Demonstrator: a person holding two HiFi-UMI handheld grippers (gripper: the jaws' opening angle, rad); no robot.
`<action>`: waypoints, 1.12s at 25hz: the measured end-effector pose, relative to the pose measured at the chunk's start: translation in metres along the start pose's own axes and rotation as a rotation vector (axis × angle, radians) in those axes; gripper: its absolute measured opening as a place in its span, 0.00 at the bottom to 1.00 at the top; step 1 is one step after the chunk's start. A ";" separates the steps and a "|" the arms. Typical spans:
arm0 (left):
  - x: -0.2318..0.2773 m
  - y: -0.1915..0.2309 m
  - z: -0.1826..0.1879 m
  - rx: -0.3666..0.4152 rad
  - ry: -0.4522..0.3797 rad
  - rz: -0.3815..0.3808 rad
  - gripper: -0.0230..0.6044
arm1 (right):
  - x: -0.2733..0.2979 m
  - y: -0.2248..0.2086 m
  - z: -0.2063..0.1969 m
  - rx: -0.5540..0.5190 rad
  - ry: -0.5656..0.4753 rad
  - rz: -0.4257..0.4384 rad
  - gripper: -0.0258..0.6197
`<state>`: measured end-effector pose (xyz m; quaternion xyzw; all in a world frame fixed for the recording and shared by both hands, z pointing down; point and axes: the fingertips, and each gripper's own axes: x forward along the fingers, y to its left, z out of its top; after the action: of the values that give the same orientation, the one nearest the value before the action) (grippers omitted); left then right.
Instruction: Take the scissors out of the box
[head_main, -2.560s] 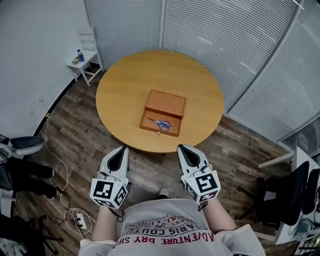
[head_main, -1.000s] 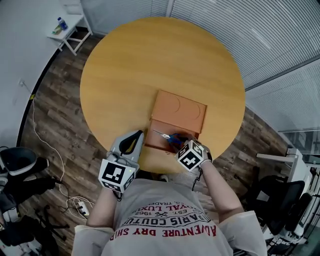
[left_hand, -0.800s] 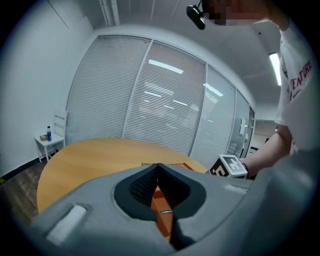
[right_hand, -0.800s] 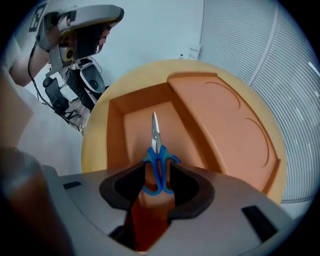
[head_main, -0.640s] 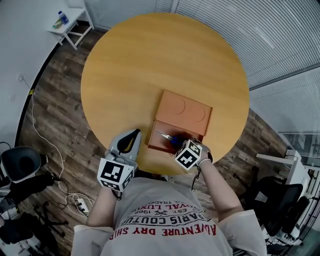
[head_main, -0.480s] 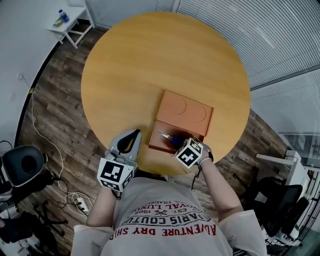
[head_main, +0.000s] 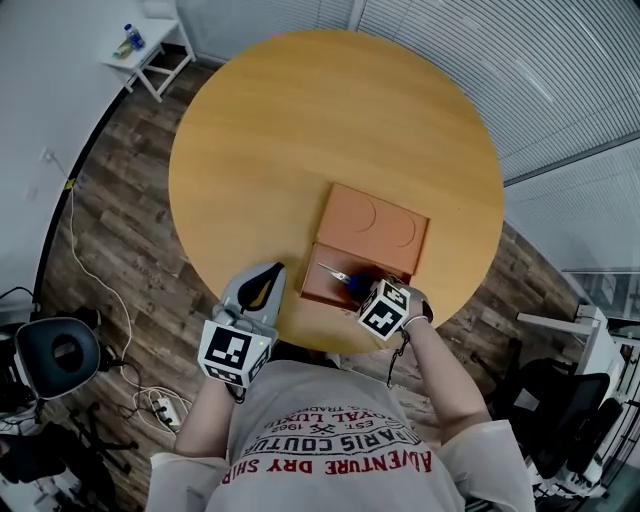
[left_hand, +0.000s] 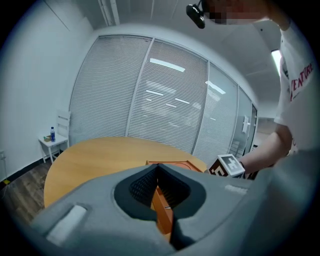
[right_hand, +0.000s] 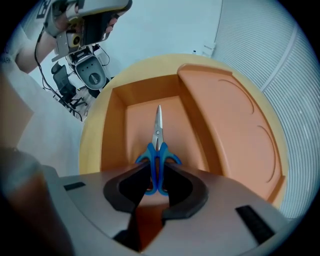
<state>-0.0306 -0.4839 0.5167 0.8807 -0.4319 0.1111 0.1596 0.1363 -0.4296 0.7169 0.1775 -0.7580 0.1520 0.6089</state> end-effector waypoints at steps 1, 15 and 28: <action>-0.001 0.000 0.001 0.003 -0.003 0.004 0.05 | -0.002 -0.001 0.000 0.004 -0.001 0.004 0.18; -0.029 -0.026 0.009 0.012 -0.042 0.020 0.05 | -0.072 0.007 0.019 0.052 -0.161 -0.059 0.18; -0.047 -0.037 0.051 0.063 -0.119 0.027 0.05 | -0.189 -0.011 0.063 0.320 -0.591 -0.252 0.18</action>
<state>-0.0268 -0.4473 0.4472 0.8845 -0.4486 0.0744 0.1043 0.1234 -0.4520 0.5189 0.3992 -0.8400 0.1346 0.3420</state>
